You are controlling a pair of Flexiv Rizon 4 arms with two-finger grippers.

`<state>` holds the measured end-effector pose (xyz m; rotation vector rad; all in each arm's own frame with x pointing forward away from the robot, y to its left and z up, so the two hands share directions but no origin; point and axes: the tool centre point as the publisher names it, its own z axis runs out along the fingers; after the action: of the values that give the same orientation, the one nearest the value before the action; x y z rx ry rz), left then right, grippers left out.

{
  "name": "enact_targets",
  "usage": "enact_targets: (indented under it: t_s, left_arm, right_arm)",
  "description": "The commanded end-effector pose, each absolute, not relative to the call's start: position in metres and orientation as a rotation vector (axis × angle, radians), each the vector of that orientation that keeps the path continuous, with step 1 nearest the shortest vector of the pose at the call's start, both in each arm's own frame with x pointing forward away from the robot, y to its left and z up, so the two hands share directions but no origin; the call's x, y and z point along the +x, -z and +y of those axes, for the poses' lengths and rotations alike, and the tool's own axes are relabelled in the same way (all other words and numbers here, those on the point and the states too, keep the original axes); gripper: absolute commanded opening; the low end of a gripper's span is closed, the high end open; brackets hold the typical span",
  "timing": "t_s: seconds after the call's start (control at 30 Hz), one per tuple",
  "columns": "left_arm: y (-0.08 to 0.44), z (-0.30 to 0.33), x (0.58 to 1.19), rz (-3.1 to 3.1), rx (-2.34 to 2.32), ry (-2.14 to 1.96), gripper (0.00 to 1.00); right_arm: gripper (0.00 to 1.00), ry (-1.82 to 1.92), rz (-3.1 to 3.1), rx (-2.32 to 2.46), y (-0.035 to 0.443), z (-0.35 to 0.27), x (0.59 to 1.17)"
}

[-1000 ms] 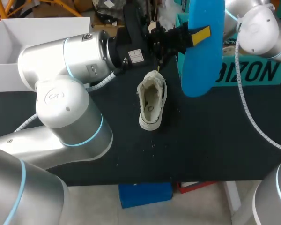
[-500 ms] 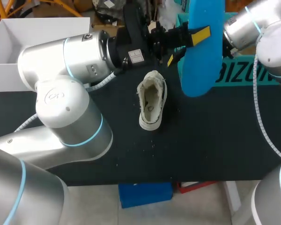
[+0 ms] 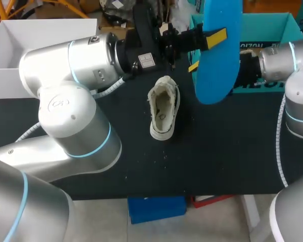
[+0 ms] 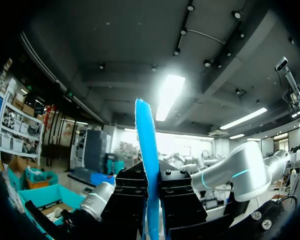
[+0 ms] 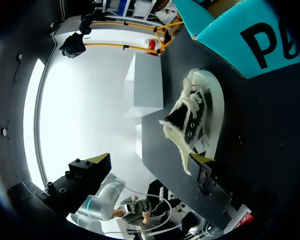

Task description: Take the shoe out of the shoebox, open the shoe tongue, remove and reinsert the insole, then place the shoe into the shoebox

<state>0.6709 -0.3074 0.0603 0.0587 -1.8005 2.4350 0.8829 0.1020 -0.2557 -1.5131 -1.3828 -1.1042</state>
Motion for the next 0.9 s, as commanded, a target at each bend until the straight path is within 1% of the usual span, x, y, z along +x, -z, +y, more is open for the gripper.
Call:
enact_targets:
  t_s: [0.03, 0.23, 0.3, 0.5, 0.6, 0.73, 0.8, 0.9]
  left_arm:
    - [-0.061, -0.309, 0.669, -1.806, 0.065, -2.434, 0.0]
    - [-0.061, -0.309, 0.669, -1.806, 0.065, -2.434, 0.0]
    - [-0.057, -0.31, 0.67, -1.99, -0.146, -2.465, 0.0]
    - [-0.012, -0.307, 0.682, -2.198, -0.209, -2.376, 0.0]
    - [0.003, -0.304, 0.689, -2.264, -0.223, -2.368, 0.0]
    - [0.017, -0.3, 0.693, -2.397, -0.478, -2.305, 0.0]
    - [0.03, -0.296, 0.695, -2.487, -0.627, -2.209, 0.0]
    - [0.035, -0.294, 0.698, -2.46, -0.589, -2.231, 0.0]
  right_arm:
    - [1.0, 1.233, -1.265, -1.424, 0.257, 0.101, 0.876]
    - [1.0, 1.205, -1.303, -1.438, 0.255, 0.104, 0.877]
    - [1.0, 1.205, -1.303, -1.438, 0.255, 0.104, 0.877]
    - [1.0, 1.205, -1.303, -1.438, 0.255, 0.104, 0.877]
    - [1.0, 1.205, -1.303, -1.438, 0.255, 0.104, 0.877]
    - [1.0, 1.205, -1.303, -1.438, 0.255, 0.104, 0.877]
    - [1.0, 1.205, -1.303, -1.438, 0.255, 0.104, 0.877]
    - [1.0, 1.205, -1.303, -1.438, 0.255, 0.104, 0.877]
